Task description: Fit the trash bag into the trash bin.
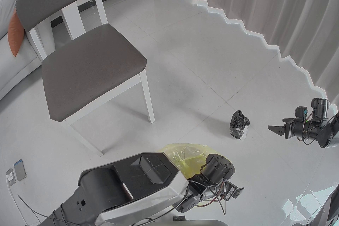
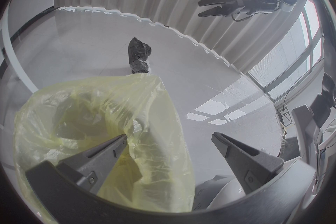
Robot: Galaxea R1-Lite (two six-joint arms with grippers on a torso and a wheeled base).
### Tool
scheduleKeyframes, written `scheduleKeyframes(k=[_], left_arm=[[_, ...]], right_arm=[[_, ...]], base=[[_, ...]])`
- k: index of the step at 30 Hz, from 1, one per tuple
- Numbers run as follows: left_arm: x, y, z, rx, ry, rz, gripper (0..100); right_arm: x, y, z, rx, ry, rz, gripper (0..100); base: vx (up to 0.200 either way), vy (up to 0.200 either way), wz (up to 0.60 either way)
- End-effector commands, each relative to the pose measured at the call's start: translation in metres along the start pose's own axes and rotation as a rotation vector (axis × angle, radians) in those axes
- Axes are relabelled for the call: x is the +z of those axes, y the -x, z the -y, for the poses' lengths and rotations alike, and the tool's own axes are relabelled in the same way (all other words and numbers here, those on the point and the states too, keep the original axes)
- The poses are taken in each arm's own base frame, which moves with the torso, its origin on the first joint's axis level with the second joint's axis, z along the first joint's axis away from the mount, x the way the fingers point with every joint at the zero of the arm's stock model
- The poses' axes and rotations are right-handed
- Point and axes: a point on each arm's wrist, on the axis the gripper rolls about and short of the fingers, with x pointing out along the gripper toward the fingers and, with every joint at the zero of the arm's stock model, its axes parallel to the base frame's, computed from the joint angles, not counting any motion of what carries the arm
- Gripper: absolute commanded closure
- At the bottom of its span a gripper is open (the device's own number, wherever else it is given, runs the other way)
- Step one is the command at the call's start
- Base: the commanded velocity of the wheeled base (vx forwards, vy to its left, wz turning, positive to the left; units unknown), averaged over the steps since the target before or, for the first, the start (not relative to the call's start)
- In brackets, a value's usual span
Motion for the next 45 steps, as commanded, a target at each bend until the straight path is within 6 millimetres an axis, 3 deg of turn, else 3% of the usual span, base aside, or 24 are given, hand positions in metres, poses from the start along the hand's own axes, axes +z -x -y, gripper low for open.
scheduleKeyframes(k=[1,6,9,16,20,26,38,45], left_arm=[[-0.010,-0.012,-0.001,0.030,-0.007,-0.018,0],[-0.004,-0.006,-0.004,0.082,-0.001,0.001,0],[0.006,0.016,-0.008,0.095,0.016,0.015,0],[0.010,0.061,-0.001,0.093,0.067,0.021,0],[0.011,0.075,0.005,0.082,0.091,0.033,0],[0.005,0.089,-0.009,0.117,0.104,0.065,0],[0.002,0.098,-0.043,0.251,0.062,0.112,0],[0.010,0.122,-0.073,0.342,0.039,0.175,0]], right_arm=[[-0.001,0.001,0.001,-0.004,-0.002,0.000,0],[0.000,0.004,0.004,-0.015,-0.005,0.005,0],[0.001,0.003,0.006,-0.018,-0.005,0.008,0],[0.007,-0.005,0.000,0.006,0.009,0.020,0],[0.013,-0.010,-0.006,0.028,0.013,0.032,0],[0.025,-0.033,-0.033,0.109,0.000,0.041,0],[0.007,-0.095,-0.064,0.163,0.027,-0.067,0],[-0.011,-0.132,-0.086,0.179,0.054,-0.148,0]], base=[[0.000,0.000,0.00],[0.000,0.000,0.00],[0.000,0.000,0.00],[0.000,0.000,0.00],[0.000,0.000,0.00],[0.000,0.000,0.00],[0.000,0.000,0.00],[0.000,0.000,0.00]])
